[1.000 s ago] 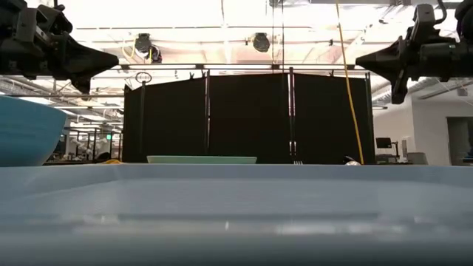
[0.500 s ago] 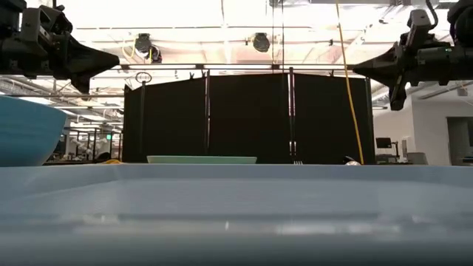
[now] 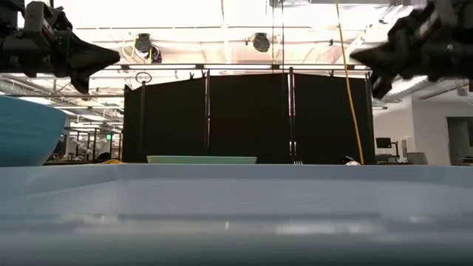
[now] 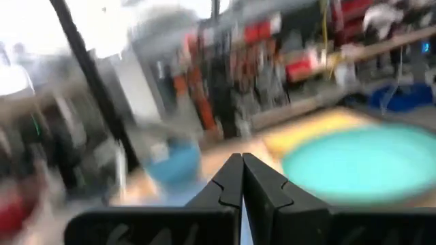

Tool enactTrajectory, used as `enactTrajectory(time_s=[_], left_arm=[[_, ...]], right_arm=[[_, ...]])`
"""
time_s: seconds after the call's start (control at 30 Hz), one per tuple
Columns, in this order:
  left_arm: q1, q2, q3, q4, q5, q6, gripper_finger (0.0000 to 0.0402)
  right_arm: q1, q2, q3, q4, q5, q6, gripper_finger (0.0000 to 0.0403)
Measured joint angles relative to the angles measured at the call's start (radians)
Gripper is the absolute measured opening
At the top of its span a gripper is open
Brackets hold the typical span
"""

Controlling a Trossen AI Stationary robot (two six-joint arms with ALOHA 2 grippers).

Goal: Set up tray
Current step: Put the green plate on the blue serving tray

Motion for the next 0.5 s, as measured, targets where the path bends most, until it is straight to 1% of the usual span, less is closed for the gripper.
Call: enactTrajectory(time_s=[0.1,0.17,0.23,0.37,0.5], left_arm=[[0.0,0.0,0.0,-0.01,0.01,-0.062,0.0037],[0.0,0.0,0.0,-0.018,0.014,-0.077,0.0037],[0.0,0.0,0.0,-0.026,0.015,-0.077,0.0037],[0.0,0.0,0.0,-0.049,0.0,-0.078,0.0037],[0.0,0.0,0.0,-0.072,0.0,-0.078,0.0037]], right_arm=[[0.032,0.092,0.001,0.014,0.088,-0.016,0.0],[0.047,0.138,0.012,0.034,0.115,-0.009,0.0003],[0.066,0.181,0.032,0.038,0.13,-0.039,0.0009],[0.108,0.266,0.083,0.028,0.157,-0.116,0.0032],[0.143,0.35,0.165,0.027,0.178,-0.186,0.0068]])
